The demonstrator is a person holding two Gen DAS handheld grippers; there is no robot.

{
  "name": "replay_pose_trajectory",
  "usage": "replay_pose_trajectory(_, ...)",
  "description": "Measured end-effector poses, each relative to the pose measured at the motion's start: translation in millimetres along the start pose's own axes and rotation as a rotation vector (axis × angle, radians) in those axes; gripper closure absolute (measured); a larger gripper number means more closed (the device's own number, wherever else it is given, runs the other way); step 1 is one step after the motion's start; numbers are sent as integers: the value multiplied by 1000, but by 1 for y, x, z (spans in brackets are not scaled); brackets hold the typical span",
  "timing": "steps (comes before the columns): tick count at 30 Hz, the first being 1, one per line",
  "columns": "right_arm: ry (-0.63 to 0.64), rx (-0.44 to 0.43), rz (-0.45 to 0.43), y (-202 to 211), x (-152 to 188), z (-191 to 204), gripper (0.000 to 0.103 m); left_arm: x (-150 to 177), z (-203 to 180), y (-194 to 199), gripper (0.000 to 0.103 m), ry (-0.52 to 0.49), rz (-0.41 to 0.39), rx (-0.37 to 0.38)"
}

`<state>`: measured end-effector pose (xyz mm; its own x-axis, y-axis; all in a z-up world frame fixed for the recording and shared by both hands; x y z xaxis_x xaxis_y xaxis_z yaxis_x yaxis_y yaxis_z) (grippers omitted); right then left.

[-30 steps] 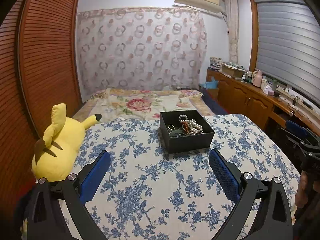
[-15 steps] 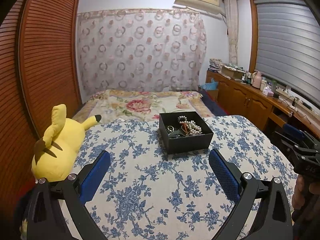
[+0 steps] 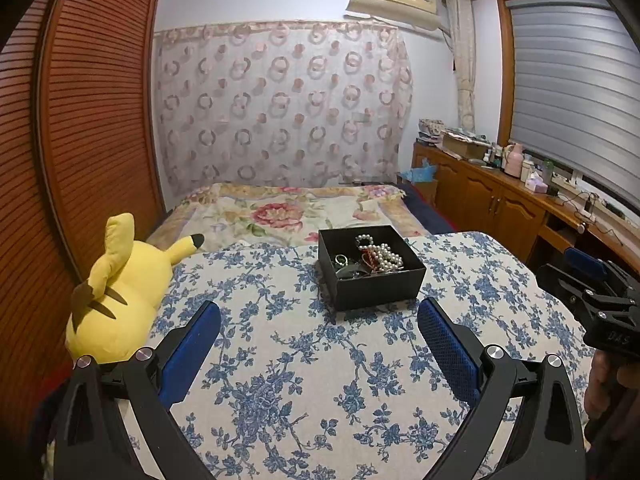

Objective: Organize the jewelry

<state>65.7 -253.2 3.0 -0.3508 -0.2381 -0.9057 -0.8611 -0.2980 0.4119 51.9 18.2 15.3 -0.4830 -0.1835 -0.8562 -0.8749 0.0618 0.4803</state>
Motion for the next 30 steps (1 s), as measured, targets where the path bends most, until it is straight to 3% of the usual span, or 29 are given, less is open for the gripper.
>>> replay_pose_trajectory(30, -3, -3, 2, -1, 2, -2, 3, -2, -6, 2, 8, 0, -4, 6)
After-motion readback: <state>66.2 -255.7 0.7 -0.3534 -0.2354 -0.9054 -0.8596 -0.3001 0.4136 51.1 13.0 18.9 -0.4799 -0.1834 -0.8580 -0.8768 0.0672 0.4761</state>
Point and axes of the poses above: each gripper's, at about its wrist camera, not at the fingertips, and y roughly against the way its jaws point, z to its left, x to its underside, the point moved 1 cm from there along -y, roughly the way its jaws point, and after that the axes turned 11 degrees about y, right-handed, at the moved point
